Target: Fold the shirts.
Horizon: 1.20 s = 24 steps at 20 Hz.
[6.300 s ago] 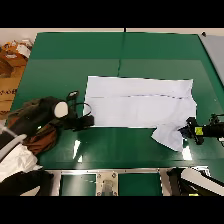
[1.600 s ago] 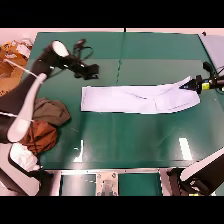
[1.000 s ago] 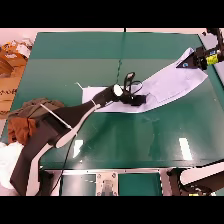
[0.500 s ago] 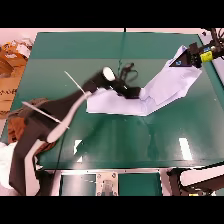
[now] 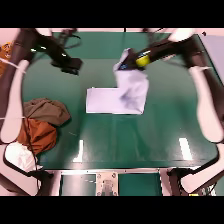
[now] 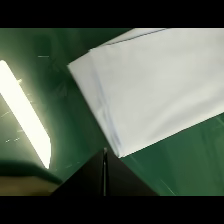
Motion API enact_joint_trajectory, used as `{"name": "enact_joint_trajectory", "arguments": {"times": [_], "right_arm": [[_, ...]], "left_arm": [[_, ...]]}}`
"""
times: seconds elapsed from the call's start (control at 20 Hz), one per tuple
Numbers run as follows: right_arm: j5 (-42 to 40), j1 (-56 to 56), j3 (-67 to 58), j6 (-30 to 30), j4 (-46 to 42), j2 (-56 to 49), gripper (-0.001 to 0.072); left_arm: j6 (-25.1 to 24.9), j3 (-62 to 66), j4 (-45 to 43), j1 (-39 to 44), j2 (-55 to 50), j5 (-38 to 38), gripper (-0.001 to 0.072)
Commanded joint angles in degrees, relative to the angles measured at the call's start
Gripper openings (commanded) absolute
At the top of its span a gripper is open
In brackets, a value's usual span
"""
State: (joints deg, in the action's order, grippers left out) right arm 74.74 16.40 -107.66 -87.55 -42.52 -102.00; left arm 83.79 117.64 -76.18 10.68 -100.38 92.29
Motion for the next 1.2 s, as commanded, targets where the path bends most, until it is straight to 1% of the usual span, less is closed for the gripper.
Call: {"name": "enact_joint_trajectory", "arguments": {"times": [0.0,0.05,0.1,0.15,0.2,0.25,0.3,0.4,0.5,0.6,0.65,0.7,0.75,0.8,0.85,0.9,0.95,1.0,1.05,1.15], "right_arm": [[-22.84,14.99,1.09,-0.98,0.76,-9.97,0.0315],[-27.98,17.97,0.98,-1.01,2.19,-12.92,0.0516],[-29.81,19.02,0.94,-1.22,5.35,-14.43,0.0512],[-29.07,18.62,0.92,-1.16,7.74,-14.62,0.0483],[-26.23,17.05,0.48,-0.76,8.22,-13.9,0.0356],[-21.92,14.73,-0.28,1.22,8.17,-12.81,0.0077],[-17.42,11.98,-0.79,1.62,7.85,-11.3,0.0014],[-9.38,5.2,-0.83,1.03,4.81,-7.26,0.0014],[-1.68,-1.95,-0.79,-3.21,-5.2,-2.56,0.0014],[5.86,-7.87,0.15,-5.42,-17.55,1.9,0.0014],[7.5,-10.32,2.21,-5.99,-23.19,4.17,0.0014],[7.04,-12.92,6.14,-7.02,-27.58,6.82,0.0014],[4.96,-15.37,10.91,-7.96,-29.18,9.11,0.0014],[2.23,-17.9,16.5,-9.29,-28.37,10.75,0.0015],[0.0,-19.82,21.35,-11.13,-26.77,11.15,0.0041],[-2.8,-21.4,26.34,-10.97,-23.56,10.86,0.0241],[-5.97,-22.18,30.71,-9.62,-20.0,10.38,0.0452],[-9.49,-22.53,34.4,-7.61,-15.58,9.51,0.0536],[-12.46,-22.4,36.81,-4.7,-10.88,8.11,0.0543],[-14.23,-20.92,38.1,0.72,-2.16,4.42,0.0543]], "left_arm": [[0.11,0.26,-3.43,-5.16,2.16,2.86,0.0018],[-0.39,0.26,-3.28,-5.62,2.16,3.32,0.0018],[-0.94,0.26,-3.56,-5.73,2.16,3.78,0.0018],[-2.03,0.26,-3.54,-5.73,2.16,3.91,0.0018],[-2.49,0.26,-3.54,-5.73,2.16,3.91,0.0018],[-2.89,0.26,-3.54,-5.73,2.16,3.91,0.0018],[-2.86,0.26,-3.52,-5.73,2.16,3.91,0.0018],[-2.86,0.26,-3.54,-5.73,2.16,3.65,0.0018],[-2.84,0.26,-3.54,-5.73,2.16,3.74,0.0018],[-2.82,0.26,-3.54,-5.73,2.16,3.74,0.0018],[-2.82,0.26,-3.54,-5.73,2.16,3.74,0.0018],[-2.82,0.26,-3.54,-5.73,2.16,3.76,0.0018],[-2.8,0.26,-3.54,-5.73,2.16,3.78,0.0018],[-2.75,0.26,-3.54,-5.73,2.16,3.76,0.0018],[-2.75,0.26,-3.54,-5.73,2.16,3.72,0.0018],[-2.75,0.26,-3.54,-5.73,2.16,3.54,0.0018],[-2.78,0.26,-3.54,-5.73,2.16,3.26,0.0018],[-2.78,0.26,-3.54,-5.73,2.16,3.19,0.0018],[-2.78,0.26,-3.52,-5.73,2.16,3.17,0.0018],[-2.75,0.26,-3.39,-5.73,2.16,3.15,0.0018]]}}
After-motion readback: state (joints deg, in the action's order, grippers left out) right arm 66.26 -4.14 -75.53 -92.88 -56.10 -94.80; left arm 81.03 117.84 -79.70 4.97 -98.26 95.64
